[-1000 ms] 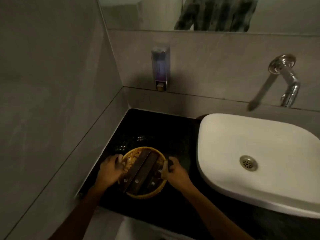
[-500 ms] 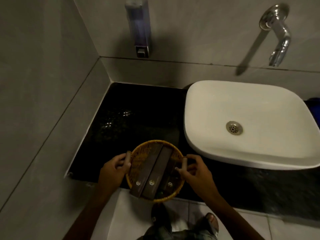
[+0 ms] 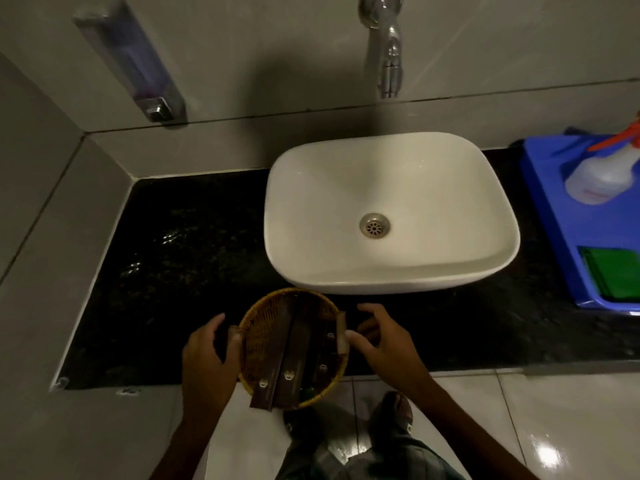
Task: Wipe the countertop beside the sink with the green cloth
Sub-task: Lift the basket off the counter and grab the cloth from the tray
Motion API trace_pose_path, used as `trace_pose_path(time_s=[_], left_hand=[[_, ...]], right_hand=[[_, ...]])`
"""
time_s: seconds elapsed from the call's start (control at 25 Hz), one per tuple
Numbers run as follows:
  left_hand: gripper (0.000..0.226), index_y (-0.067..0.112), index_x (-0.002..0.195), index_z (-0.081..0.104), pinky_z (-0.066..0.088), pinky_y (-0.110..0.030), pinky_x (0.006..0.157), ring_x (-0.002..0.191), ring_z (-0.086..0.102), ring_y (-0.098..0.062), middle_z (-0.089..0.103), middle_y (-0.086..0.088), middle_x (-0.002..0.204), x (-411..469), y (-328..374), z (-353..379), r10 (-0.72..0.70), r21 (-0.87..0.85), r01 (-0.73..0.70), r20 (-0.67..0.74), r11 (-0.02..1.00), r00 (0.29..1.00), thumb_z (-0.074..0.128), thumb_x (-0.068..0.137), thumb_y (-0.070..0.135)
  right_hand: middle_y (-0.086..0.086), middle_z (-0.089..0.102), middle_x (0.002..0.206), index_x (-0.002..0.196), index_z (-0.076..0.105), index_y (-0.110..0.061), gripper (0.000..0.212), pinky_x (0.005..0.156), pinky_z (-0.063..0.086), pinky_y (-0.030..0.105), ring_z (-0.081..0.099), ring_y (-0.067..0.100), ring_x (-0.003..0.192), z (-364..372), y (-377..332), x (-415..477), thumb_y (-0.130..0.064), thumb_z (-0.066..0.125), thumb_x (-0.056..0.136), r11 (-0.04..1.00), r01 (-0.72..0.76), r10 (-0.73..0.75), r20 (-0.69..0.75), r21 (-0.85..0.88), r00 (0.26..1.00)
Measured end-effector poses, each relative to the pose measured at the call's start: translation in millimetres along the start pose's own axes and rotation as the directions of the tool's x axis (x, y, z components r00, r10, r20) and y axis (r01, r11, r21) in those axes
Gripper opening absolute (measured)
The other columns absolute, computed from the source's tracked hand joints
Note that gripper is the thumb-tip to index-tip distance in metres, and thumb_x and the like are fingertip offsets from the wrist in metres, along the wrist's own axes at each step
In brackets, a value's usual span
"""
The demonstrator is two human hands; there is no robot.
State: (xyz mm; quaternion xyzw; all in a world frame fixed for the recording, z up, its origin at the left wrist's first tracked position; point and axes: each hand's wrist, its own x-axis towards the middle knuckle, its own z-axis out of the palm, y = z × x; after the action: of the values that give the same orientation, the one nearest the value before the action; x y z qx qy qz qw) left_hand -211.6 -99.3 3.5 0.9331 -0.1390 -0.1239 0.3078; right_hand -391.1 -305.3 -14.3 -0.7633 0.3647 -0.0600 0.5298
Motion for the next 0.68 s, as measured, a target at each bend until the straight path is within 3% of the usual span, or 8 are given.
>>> trace_pose_path(time_s=[0.12, 0.2, 0.32, 0.4, 0.52, 0.6, 0.68], left_hand=[[0.037, 0.021, 0.124, 0.054, 0.043, -0.042, 0.097, 0.117, 0.05, -0.025, 0.055, -0.009, 0.127, -1.7, 64.1, 19.1, 0.191, -0.019, -0.195, -0.123, 0.981, 0.974, 0.062, 0.088, 0.018], [0.035, 0.02, 0.12, 0.056, 0.04, -0.031, 0.098, 0.117, 0.05, -0.021, 0.058, -0.005, 0.123, -6.1, 115.7, 47.3, 0.405, 0.019, -0.407, -0.131, 0.913, 0.905, 0.063, 0.086, 0.014], [0.034, 0.015, 0.116, 0.058, 0.043, -0.032, 0.098, 0.113, 0.053, -0.021, 0.061, -0.007, 0.122, -8.7, 194.0, 97.1, 0.616, -0.04, -0.618, -0.055, 0.785, 0.786, 0.065, 0.083, 0.01], [0.032, 0.015, 0.114, 0.06, 0.043, -0.031, 0.096, 0.112, 0.053, -0.02, 0.062, -0.007, 0.121, -11.2, 242.3, 133.0, 0.725, -0.076, -0.723, -0.012, 0.687, 0.689, 0.064, 0.083, 0.011], [0.03, 0.017, 0.112, 0.062, 0.043, -0.033, 0.095, 0.113, 0.053, -0.022, 0.062, -0.006, 0.12, -27.4, 302.4, 186.9, 0.856, -0.096, -0.85, 0.047, 0.517, 0.515, 0.062, 0.082, 0.012], [0.03, 0.016, 0.108, 0.065, 0.046, -0.039, 0.089, 0.108, 0.056, -0.026, 0.065, -0.006, 0.116, -46.1, 332.2, 217.5, 0.916, -0.116, -0.909, 0.069, 0.4, 0.395, 0.061, 0.079, 0.01], [0.027, 0.014, 0.104, 0.068, 0.048, -0.041, 0.084, 0.103, 0.06, -0.028, 0.067, -0.007, 0.11, -66.5, 353.2, 243.7, 0.959, -0.171, -0.945, 0.094, 0.279, 0.267, 0.063, 0.078, 0.008]], right_hand=[[-0.013, 0.065, 0.078, 0.113, 0.06, -0.025, 0.03, 0.06, 0.048, 0.001, 0.065, -0.004, 0.07, -53.6, 12.4, -0.1, -0.022, 0.071, 0.086, 1.0, -0.001, 0.004, -0.116, 0.021, 0.993], [-0.012, 0.068, 0.074, 0.1, 0.064, -0.027, 0.018, 0.06, 0.048, 0.001, 0.067, 0.002, 0.066, -102.7, 22.4, 1.9, -0.018, 0.071, 0.086, 1.0, 0.008, -0.001, -0.249, 0.026, 0.968], [0.002, 0.072, 0.074, 0.092, 0.068, -0.024, 0.007, 0.071, 0.054, 0.022, 0.069, 0.017, 0.068, -182.8, 41.6, 6.8, -0.02, 0.069, 0.086, 0.999, 0.016, 0.005, -0.465, 0.04, 0.885], [0.004, 0.069, 0.072, 0.093, 0.067, -0.022, 0.009, 0.072, 0.051, 0.025, 0.065, 0.022, 0.068, -237.5, 65.0, 11.1, -0.019, 0.069, 0.085, 0.997, -0.01, -0.038, -0.602, -0.076, 0.798], [0.018, 0.07, 0.088, 0.101, 0.067, -0.007, 0.021, 0.082, 0.053, 0.042, 0.067, 0.036, 0.084, -322.8, 113.0, 20.0, -0.011, 0.07, 0.081, 0.915, -0.295, 0.021, -0.698, -0.274, 0.716], [0.03, 0.068, 0.107, 0.11, 0.065, 0.003, 0.033, 0.089, 0.05, 0.046, 0.064, 0.043, 0.102, -367.8, 146.6, 29.4, -0.01, 0.069, 0.08, 0.8, -0.494, 0.174, -0.656, -0.341, 0.735], [0.031, 0.062, 0.124, 0.122, 0.058, 0.004, 0.048, 0.096, 0.047, 0.045, 0.058, 0.042, 0.117, -390.1, 172.7, 37.5, -0.02, 0.069, 0.083, 0.721, -0.618, 0.378, -0.57, -0.313, 0.73]])
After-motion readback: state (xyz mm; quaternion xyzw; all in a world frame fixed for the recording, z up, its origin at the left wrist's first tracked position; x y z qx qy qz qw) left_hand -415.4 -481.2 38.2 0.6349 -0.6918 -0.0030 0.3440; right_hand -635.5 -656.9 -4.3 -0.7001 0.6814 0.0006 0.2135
